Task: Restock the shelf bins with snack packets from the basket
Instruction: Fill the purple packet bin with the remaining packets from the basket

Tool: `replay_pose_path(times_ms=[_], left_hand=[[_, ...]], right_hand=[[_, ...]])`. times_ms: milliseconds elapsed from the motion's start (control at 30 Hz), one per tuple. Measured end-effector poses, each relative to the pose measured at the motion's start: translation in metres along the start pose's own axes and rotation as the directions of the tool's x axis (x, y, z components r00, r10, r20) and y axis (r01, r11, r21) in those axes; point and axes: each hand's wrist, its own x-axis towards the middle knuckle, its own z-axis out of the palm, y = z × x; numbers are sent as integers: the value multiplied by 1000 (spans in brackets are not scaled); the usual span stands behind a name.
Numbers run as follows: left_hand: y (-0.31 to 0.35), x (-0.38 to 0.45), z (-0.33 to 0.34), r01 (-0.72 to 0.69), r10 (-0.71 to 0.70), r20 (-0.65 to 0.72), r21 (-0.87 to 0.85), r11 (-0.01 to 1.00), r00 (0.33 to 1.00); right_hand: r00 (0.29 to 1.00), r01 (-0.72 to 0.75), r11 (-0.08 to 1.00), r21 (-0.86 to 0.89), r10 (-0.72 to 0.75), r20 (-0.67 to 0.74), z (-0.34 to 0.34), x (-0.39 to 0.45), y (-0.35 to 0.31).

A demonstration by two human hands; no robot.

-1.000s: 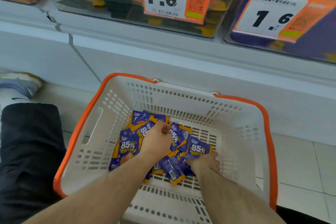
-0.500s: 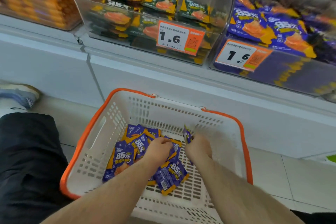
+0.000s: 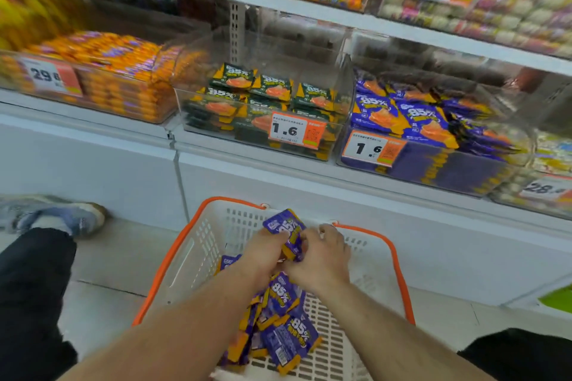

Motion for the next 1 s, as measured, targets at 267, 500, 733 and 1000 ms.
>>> replay_pose_path(times_ms=[267, 500, 733, 1000], left_hand=[[55, -16, -9, -154, 154, 142, -14, 988, 978], [118, -25, 40, -211, 192, 364, 11, 977, 911], [182, -21, 81, -489, 455, 323, 28, 872, 830], [212, 32, 89, -741, 637, 469, 622, 253, 612]], right_hand=[[979, 139, 966, 217, -102, -174, -41, -7, -8], [909, 147, 975, 167, -67, -411, -110, -4, -1], [818, 91, 934, 347, 128, -560, -193, 31, 7], [834, -181, 899, 398, 355, -422, -233, 128, 6]])
